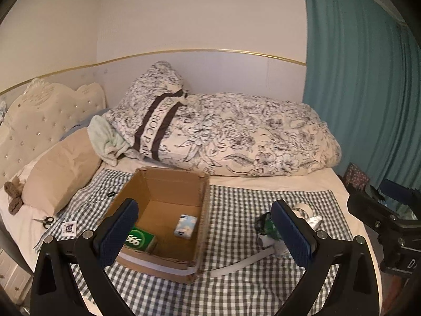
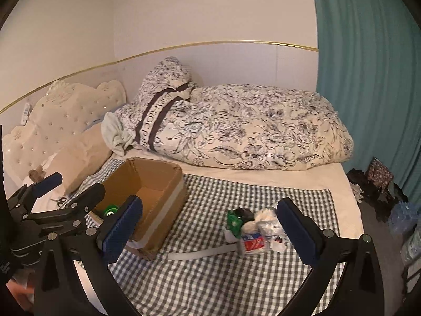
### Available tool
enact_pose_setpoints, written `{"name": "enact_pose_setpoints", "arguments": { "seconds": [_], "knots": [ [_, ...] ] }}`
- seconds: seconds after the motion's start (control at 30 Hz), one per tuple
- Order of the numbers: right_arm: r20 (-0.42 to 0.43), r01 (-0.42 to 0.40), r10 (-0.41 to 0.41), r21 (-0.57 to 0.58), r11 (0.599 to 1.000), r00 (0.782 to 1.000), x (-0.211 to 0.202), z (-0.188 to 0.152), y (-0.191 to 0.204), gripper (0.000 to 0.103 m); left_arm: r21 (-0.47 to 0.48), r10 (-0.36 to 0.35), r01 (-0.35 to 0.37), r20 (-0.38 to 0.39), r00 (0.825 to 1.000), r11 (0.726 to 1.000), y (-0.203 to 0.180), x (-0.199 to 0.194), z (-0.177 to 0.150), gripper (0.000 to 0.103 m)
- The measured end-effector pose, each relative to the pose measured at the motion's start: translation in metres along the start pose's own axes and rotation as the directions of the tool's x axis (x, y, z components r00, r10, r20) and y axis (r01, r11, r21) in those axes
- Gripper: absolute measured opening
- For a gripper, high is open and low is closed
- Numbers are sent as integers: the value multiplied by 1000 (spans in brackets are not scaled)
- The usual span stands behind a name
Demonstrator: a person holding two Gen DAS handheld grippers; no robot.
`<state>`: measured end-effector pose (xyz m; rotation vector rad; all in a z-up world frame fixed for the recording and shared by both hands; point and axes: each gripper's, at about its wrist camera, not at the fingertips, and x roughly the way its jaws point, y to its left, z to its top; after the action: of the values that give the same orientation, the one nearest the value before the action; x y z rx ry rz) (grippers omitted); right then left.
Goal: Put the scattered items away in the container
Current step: 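Withdraw both open tools from the cardboard box toward the item pile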
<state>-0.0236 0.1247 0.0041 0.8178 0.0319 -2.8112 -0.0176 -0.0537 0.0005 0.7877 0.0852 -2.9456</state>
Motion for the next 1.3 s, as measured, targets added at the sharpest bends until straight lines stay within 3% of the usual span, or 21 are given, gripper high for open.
{"name": "enact_pose_setpoints", "arguments": {
  "seconds": [0.77,1.3],
  "knots": [
    [-60,136,-131,95,986,990,10,-21,-97,103,106,-88,93,-48,995,990,-86,38,-10,103],
    [-154,173,-152,135,976,976,63,-45,-139,103,162,-79,103,-147,986,981,-109,96,-29,103]
  ]
}}
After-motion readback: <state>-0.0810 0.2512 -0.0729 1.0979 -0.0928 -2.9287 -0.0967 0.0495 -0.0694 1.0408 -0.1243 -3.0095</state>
